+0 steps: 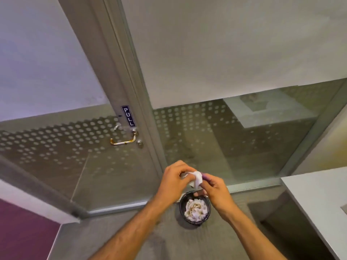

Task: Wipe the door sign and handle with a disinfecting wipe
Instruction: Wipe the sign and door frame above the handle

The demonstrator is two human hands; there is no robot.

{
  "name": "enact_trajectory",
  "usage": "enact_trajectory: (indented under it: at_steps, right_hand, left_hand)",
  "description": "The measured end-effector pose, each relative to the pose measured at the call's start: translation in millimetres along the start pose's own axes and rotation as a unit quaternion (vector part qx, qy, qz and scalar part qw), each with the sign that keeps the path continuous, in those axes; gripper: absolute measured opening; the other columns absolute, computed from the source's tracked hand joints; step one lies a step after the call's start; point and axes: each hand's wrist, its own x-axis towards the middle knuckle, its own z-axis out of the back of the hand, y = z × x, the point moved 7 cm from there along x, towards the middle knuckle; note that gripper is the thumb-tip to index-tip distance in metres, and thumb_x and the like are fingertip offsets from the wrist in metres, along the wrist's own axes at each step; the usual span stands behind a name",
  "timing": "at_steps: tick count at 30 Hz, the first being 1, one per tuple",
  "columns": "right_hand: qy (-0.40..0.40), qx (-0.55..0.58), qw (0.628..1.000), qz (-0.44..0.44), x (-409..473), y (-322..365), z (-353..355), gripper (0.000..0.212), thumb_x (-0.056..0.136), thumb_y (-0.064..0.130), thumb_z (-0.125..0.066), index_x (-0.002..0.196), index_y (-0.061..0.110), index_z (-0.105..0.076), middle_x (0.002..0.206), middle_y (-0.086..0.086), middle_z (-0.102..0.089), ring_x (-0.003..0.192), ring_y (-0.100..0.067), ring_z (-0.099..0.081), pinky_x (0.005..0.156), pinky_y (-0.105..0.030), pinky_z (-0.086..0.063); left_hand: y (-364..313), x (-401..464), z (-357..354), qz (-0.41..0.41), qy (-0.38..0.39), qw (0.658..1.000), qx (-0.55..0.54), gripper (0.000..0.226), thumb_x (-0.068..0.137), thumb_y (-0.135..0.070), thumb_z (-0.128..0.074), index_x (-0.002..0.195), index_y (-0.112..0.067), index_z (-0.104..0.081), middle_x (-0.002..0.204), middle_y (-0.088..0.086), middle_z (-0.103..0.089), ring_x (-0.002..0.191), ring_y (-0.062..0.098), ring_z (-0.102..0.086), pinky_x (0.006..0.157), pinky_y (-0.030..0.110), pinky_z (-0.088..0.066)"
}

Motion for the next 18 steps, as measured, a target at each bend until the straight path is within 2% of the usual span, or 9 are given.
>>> enact_trajectory:
  at_steps: [2, 4, 6, 8, 10, 12, 15, 16, 18]
  right_hand:
    - [0.02, 0.021, 1.0, -0.005, 13.7, -2.0, -28.1, 0.024, 0.095, -0.001, -0.053, 0.103, 0.007, -0.074, 0.094, -0.017, -0.072, 0.081, -0.024, -0.064, 0.065, -0.035, -0.056]
    - [0.032, 0.034, 0.999, -0.006, 32.0, -3.7, -51.2, 0.022, 0.095, 0.002, -0.056, 0.108, 0.008, -0.073, 0.1, -0.019, -0.074, 0.086, -0.027, -0.066, 0.066, -0.036, -0.056]
    - [0.038, 0.056, 0.998, -0.006, 54.2, -5.1, -71.3, 0.027, 0.093, 0.002, -0.059, 0.115, 0.012, -0.07, 0.109, -0.015, -0.074, 0.095, -0.027, -0.068, 0.073, -0.039, -0.058]
    - [0.057, 0.096, 0.994, -0.012, 77.4, -5.6, -92.4, 0.036, 0.09, 0.0, -0.062, 0.124, 0.011, -0.064, 0.117, -0.013, -0.071, 0.104, -0.03, -0.067, 0.085, -0.048, -0.056]
    - [0.098, 0.153, 0.983, -0.016, 98.0, -2.6, -116.8, 0.045, 0.085, 0.002, -0.066, 0.129, 0.008, -0.057, 0.121, -0.015, -0.069, 0.104, -0.031, -0.067, 0.09, -0.051, -0.052]
    - [0.125, 0.19, 0.974, -0.023, 118.0, 3.8, -140.5, 0.045, 0.081, 0.001, -0.069, 0.124, 0.004, -0.056, 0.115, -0.017, -0.071, 0.095, -0.03, -0.07, 0.081, -0.046, -0.059]
    - [0.09, 0.141, 0.986, -0.02, 151.8, 13.3, -164.4, 0.033, 0.08, -0.004, -0.069, 0.111, -0.002, -0.059, 0.091, -0.014, -0.076, 0.073, -0.023, -0.072, 0.062, -0.033, -0.06]
    - [0.077, 0.116, 0.99, -0.018, 163.2, 15.9, -169.8, 0.029, 0.081, -0.007, -0.068, 0.109, -0.003, -0.061, 0.088, -0.014, -0.076, 0.07, -0.023, -0.072, 0.061, -0.032, -0.06]
    - [0.068, 0.093, 0.993, -0.011, 181.5, 21.0, -180.1, 0.028, 0.083, -0.011, -0.065, 0.108, -0.001, -0.066, 0.089, -0.012, -0.077, 0.072, -0.023, -0.072, 0.061, -0.033, -0.06]
  left_hand:
    - [11.3, -0.7, 29.4, -0.015, -0.025, 0.999, 0.038, 0.007, 0.081, -0.012, -0.084, 0.088, -0.011, -0.084, 0.091, -0.009, -0.058, 0.089, 0.008, -0.058, 0.078, 0.013, -0.043]
    - [21.8, 3.0, 55.7, -0.017, -0.047, 0.997, 0.061, 0.006, 0.081, -0.017, -0.085, 0.086, -0.014, -0.084, 0.086, -0.013, -0.052, 0.088, 0.005, -0.052, 0.077, 0.011, -0.038]
    - [31.4, 11.0, 78.9, -0.011, -0.055, 0.998, 0.042, 0.005, 0.082, -0.015, -0.084, 0.087, -0.015, -0.085, 0.079, -0.015, -0.056, 0.079, 0.0, -0.054, 0.071, 0.01, -0.037]
    - [40.6, 21.6, 101.6, -0.012, -0.067, 0.998, 0.019, 0.009, 0.082, -0.008, -0.082, 0.088, -0.013, -0.085, 0.072, -0.015, -0.062, 0.069, -0.003, -0.059, 0.066, 0.008, -0.04]
    - [51.6, 32.8, 123.0, -0.002, -0.067, 0.998, 0.002, 0.011, 0.083, -0.004, -0.081, 0.089, -0.012, -0.084, 0.07, -0.014, -0.07, 0.064, -0.004, -0.062, 0.064, 0.012, -0.047]
    - [61.7, 44.8, 144.0, 0.006, -0.058, 0.998, -0.001, 0.01, 0.085, -0.004, -0.08, 0.089, -0.014, -0.081, 0.072, -0.011, -0.074, 0.063, -0.004, -0.062, 0.062, 0.015, -0.051]
    - [75.8, 68.5, 177.7, -0.013, -0.053, 0.997, 0.05, 0.014, 0.085, -0.009, -0.081, 0.095, -0.019, -0.076, 0.076, -0.015, -0.072, 0.071, -0.004, -0.064, 0.067, 0.011, -0.048]
    - [79.9, 76.9, 189.4, -0.026, -0.055, 0.995, 0.079, 0.02, 0.085, -0.011, -0.081, 0.102, -0.02, -0.075, 0.083, -0.017, -0.071, 0.078, -0.003, -0.066, 0.071, 0.012, -0.05]
    - [89.6, 93.4, 211.4, -0.036, -0.046, 0.988, 0.145, 0.04, 0.088, -0.018, -0.08, 0.125, -0.021, -0.068, 0.107, -0.015, -0.072, 0.094, 0.001, -0.068, 0.083, 0.023, -0.058]
